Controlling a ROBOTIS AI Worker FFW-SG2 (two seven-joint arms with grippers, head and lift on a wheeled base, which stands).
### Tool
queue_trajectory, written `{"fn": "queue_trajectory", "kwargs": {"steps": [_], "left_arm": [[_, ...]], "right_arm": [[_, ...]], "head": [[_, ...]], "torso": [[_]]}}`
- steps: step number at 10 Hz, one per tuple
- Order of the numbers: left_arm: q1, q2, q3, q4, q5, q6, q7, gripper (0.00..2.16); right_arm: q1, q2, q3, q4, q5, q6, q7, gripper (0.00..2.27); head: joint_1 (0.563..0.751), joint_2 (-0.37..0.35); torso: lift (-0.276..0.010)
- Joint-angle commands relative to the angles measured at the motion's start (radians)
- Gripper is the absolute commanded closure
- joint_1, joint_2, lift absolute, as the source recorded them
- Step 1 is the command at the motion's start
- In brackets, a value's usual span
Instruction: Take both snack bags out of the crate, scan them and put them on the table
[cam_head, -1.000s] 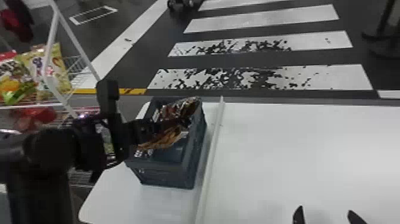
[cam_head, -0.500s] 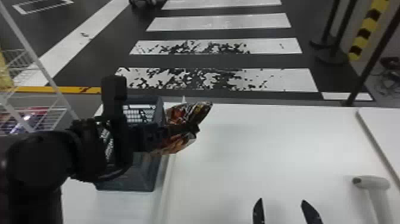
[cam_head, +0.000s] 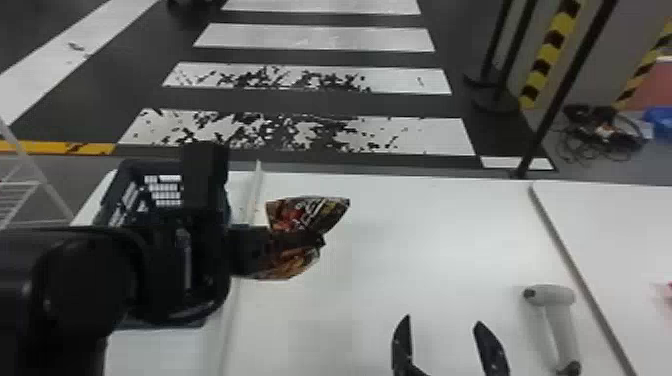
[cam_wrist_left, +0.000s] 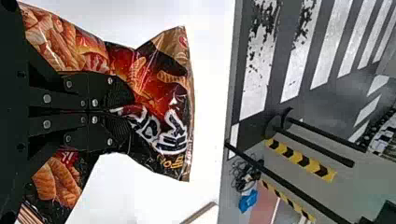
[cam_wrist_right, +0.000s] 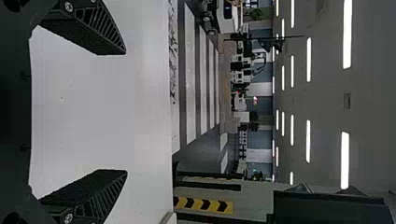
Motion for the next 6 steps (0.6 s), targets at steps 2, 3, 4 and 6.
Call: {"fn": "queue_trajectory", "kwargs": {"steps": [2, 3, 4, 6], "left_arm": [[0.008, -0.029, -0.127, 0.073, -0.067, -0.056, 0.058, 2.14], [0.025, -0.029, -0.173, 0.109, -0.093, -0.126, 0.084, 2.15], [0.043, -0.029, -0.219, 0.149, -0.107, -0.203, 0.121, 2.15], [0.068, -0.029, -0.318, 0.246, -0.127, -0.384, 0.219, 2.15]], "right_arm": [[0.010, 0.000, -0.011, -0.002, -0.009, -0.053, -0.008, 0.08], [0.011, 0.002, -0.012, -0.002, -0.012, -0.065, -0.011, 0.08], [0.013, 0.002, -0.015, -0.002, -0.014, -0.068, -0.018, 0.08], [0.013, 0.002, -0.020, 0.000, -0.018, -0.071, -0.023, 0.08]], "head": [[0.695, -0.051], [0.695, -0.077], [0.695, -0.097], [0.695, -0.134]], "torso": [[-0.092], [-0.092], [-0.092], [-0.092]]}}
